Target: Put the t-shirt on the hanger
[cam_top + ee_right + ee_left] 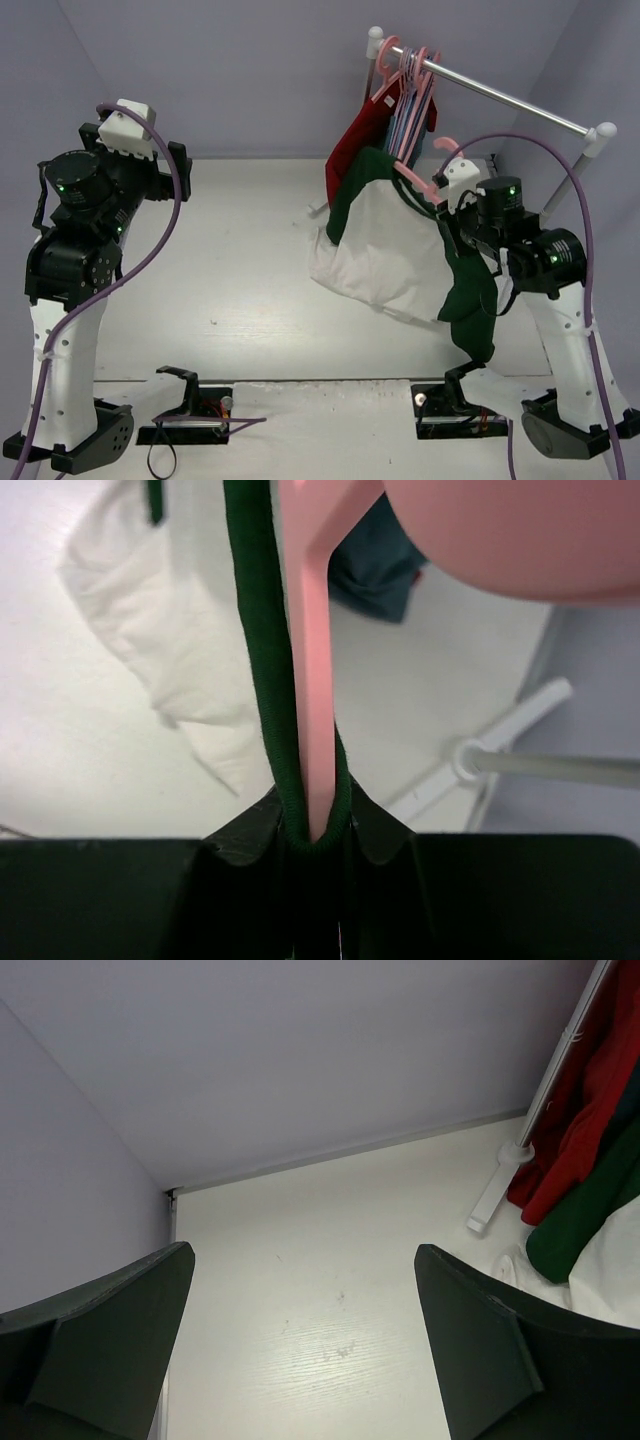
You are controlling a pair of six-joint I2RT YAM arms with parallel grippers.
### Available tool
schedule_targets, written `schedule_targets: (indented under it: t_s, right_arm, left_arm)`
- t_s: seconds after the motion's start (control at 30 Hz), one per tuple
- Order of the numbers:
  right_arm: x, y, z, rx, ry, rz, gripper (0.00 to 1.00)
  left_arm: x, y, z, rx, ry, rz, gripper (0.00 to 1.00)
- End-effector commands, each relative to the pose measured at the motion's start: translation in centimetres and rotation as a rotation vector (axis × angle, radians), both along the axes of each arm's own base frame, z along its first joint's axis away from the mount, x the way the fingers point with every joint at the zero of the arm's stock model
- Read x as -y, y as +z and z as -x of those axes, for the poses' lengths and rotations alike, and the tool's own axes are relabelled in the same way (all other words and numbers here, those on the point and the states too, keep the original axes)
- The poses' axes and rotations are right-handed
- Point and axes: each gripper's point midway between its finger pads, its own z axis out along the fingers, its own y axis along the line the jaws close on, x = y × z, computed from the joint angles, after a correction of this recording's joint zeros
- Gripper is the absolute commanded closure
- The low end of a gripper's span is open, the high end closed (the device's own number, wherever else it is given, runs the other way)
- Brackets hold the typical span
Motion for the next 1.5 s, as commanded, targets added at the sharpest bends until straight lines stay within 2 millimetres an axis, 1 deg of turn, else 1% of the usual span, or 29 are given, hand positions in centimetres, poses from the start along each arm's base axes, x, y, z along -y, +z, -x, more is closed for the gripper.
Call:
schedule_targets:
  t_s: [0.0, 0.03, 0.07, 0.1, 0.13, 0.23, 0.3, 0.37, 0.4, 0.43, 0.47, 0.57, 0.63, 0.7, 0.73, 0.77, 0.83, 0.87, 1.07, 1.1, 1.2, 1.23, 1.27, 1.33, 1.43, 1.47]
  right_arm:
    - [-3.8, -0.4, 0.9, 0.005, 0.23, -0.103, 1.0]
    - [-3.9, -1.7, 1.3, -0.05, 0.23, -0.099, 1.0]
    - [-4.0, -3.8, 1.7, -0.119, 0.227, -0.088, 1.0]
    - [-3.9, -5.4, 2.2, -0.169, 0.231, -0.071, 1.0]
    - [-3.7, -5.9, 2.2, -0.178, 0.231, -0.055, 1.0]
    - [-3.4, -5.8, 2.1, -0.173, 0.217, -0.041, 1.0]
    - [-3.5, -6.3, 2.1, -0.189, 0.221, -0.022, 1.0]
    - [-1.3, -7.4, 1.3, -0.205, 0.097, 0.082, 1.0]
    - [-0.8, -7.8, 1.3, -0.213, 0.076, 0.102, 1.0]
    - [1.0, -8.0, 0.9, -0.204, -0.012, 0.17, 1.0]
    - [2.0, -7.7, 0.6, -0.189, -0.068, 0.198, 1.0]
    - [5.1, -6.1, -0.2, -0.124, -0.247, 0.276, 1.0]
    - [6.6, -3.5, -0.8, -0.048, -0.351, 0.298, 1.0]
    - [7.9, -1.4, -1.0, 0.014, -0.438, 0.32, 1.0]
    - [8.4, 0.9, -1.3, 0.07, -0.476, 0.306, 1.0]
    - [8.5, 2.4, -1.5, 0.104, -0.482, 0.293, 1.0]
    - [8.9, 4.3, -2.0, 0.136, -0.496, 0.316, 1.0]
    - [9.5, 4.8, -1.9, 0.144, -0.528, 0.344, 1.0]
    - [10.8, 7.7, -3.0, 0.226, -0.692, 0.353, 1.0]
    - [10.9, 8.2, -3.3, 0.239, -0.708, 0.353, 1.0]
    - [10.5, 10.9, -4.1, 0.308, -0.717, 0.289, 1.0]
    - [10.0, 11.5, -4.6, 0.327, -0.698, 0.258, 1.0]
    - [9.2, 11.8, -5.6, 0.342, -0.662, 0.222, 1.0]
    - [8.7, 11.5, -6.9, 0.335, -0.629, 0.179, 1.0]
    - [8.0, 9.9, -8.7, 0.314, -0.592, 0.116, 1.0]
    - [8.1, 8.7, -9.3, 0.294, -0.579, 0.09, 1.0]
  left_arm:
    - [0.3, 2.2, -0.1, 0.088, -0.014, 0.004, 0.12]
    - [0.3, 2.1, -0.2, 0.085, -0.016, 0.0, 0.12]
    - [0.4, 2.1, -0.3, 0.083, -0.019, 0.001, 0.12]
    - [0.4, 2.0, -0.4, 0.081, -0.02, -0.001, 0.12]
    - [0.5, 1.9, -0.5, 0.078, -0.022, -0.002, 0.12]
    - [0.7, 1.6, -0.8, 0.075, -0.03, -0.004, 0.12]
    - [0.7, 1.5, -0.8, 0.074, -0.034, -0.004, 0.13]
    - [0.9, 1.5, -1.0, 0.077, -0.042, 0.005, 0.13]
    - [1.0, 1.5, -1.0, 0.078, -0.046, 0.005, 0.13]
    - [1.2, 1.4, -1.0, 0.075, -0.054, 0.007, 0.13]
    - [1.2, 1.3, -1.1, 0.074, -0.056, 0.008, 0.13]
    - [1.3, 0.9, -1.2, 0.063, -0.058, 0.006, 0.14]
    - [1.4, 0.8, -1.3, 0.061, -0.062, 0.01, 0.14]
    - [1.6, 0.9, -1.3, 0.061, -0.068, 0.013, 0.15]
    - [1.6, 0.9, -1.3, 0.062, -0.071, 0.015, 0.16]
    - [1.6, 0.9, -1.3, 0.062, -0.073, 0.017, 0.17]
    - [1.6, 0.9, -1.1, 0.063, -0.075, 0.02, 0.18]
    - [1.7, 0.8, -1.2, 0.061, -0.076, 0.019, 0.18]
    - [1.8, 0.9, -0.9, 0.065, -0.083, 0.021, 0.19]
    - [1.7, 0.9, -0.9, 0.065, -0.082, 0.021, 0.2]
    - [1.8, 0.7, -0.9, 0.059, -0.084, 0.021, 0.21]
    - [1.9, 0.7, -0.9, 0.058, -0.086, 0.023, 0.21]
    - [1.9, 0.7, -0.9, 0.059, -0.088, 0.026, 0.22]
    - [2.1, 0.7, -0.9, 0.058, -0.096, 0.029, 0.24]
    - [2.3, 0.7, -0.6, 0.057, -0.11, 0.036, 0.29]
    - [2.4, 0.5, -0.6, 0.053, -0.114, 0.037, 0.3]
